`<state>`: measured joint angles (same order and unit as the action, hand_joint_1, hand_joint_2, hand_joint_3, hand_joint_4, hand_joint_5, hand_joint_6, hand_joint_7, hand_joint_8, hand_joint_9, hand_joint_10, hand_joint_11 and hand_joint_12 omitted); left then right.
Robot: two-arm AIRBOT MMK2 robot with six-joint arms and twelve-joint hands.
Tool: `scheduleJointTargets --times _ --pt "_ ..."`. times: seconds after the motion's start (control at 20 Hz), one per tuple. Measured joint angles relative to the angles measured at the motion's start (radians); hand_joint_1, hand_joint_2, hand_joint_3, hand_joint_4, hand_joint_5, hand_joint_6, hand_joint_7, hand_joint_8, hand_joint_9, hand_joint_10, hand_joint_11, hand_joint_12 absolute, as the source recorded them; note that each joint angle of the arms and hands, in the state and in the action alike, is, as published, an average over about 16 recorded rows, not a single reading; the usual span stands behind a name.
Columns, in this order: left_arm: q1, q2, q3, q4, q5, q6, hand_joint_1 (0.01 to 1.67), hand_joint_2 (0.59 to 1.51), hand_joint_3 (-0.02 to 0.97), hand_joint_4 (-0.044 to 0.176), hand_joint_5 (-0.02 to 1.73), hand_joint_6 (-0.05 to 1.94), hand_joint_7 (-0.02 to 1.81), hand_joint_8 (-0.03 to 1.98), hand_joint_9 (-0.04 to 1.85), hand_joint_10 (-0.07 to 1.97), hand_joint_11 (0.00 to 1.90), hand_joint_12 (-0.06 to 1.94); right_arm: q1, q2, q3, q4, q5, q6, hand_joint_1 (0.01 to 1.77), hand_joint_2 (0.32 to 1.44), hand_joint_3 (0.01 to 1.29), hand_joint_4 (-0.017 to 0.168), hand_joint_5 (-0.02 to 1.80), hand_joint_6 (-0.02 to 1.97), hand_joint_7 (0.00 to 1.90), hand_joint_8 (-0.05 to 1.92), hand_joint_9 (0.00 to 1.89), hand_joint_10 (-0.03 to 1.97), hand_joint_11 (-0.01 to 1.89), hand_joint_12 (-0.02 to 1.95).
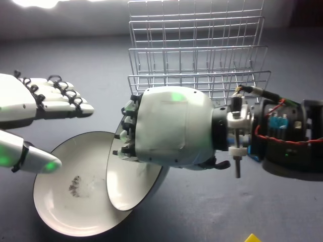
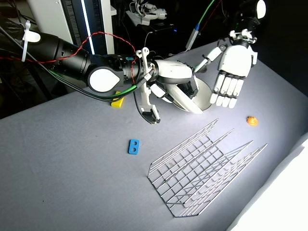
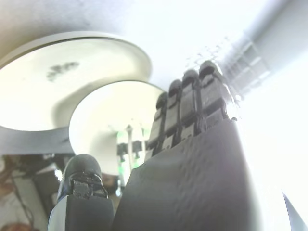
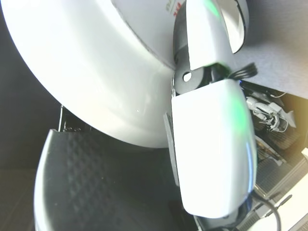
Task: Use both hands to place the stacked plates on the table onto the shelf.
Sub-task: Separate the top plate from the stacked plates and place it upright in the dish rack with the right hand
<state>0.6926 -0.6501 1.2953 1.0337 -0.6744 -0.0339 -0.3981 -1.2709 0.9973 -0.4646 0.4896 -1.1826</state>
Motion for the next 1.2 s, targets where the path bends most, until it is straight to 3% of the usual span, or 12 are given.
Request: scheduleJointTargets --times 0.3,0.55,0.85,1.2 --pt "-0.021 0.007 0.039 -0.003 0.014 -0.005 0.02 1.146 0.016 0.002 0.07 0.01 0.1 0.0 0.07 0.01 0.03 0.01 0.057 0.097 -0.084 0.013 -0.012 0.032 1.3 1.0 0.02 0.002 0.91 1.07 0.96 0.91 1.0 1.07 0.88 1.22" --pt "-0.031 0.011 0.058 -0.005 0.027 -0.011 0.02 1.147 0.016 0.003 0.09 0.01 0.11 0.0 0.08 0.01 0.04 0.01 0.14 0.2 -0.15 0.022 -0.045 0.162 1.3 1.0 0.02 0.002 0.91 1.07 0.97 0.9 1.0 1.07 0.88 1.22" --pt "-0.039 0.016 0.07 -0.023 0.02 0.004 0.02 1.147 0.016 0.003 0.1 0.01 0.12 0.0 0.1 0.01 0.05 0.02 0.251 0.295 -0.164 -0.007 -0.109 0.475 1.31 1.0 0.02 0.0 0.91 1.07 0.98 0.9 1.01 1.08 0.89 1.22" --pt "-0.042 0.019 0.08 -0.031 -0.009 0.041 0.02 1.147 0.016 0.005 0.12 0.01 0.14 0.0 0.12 0.01 0.06 0.03 0.348 0.337 -0.099 -0.096 -0.186 0.879 1.32 1.0 0.02 -0.002 0.91 1.07 0.98 0.9 1.02 1.08 0.89 1.23"
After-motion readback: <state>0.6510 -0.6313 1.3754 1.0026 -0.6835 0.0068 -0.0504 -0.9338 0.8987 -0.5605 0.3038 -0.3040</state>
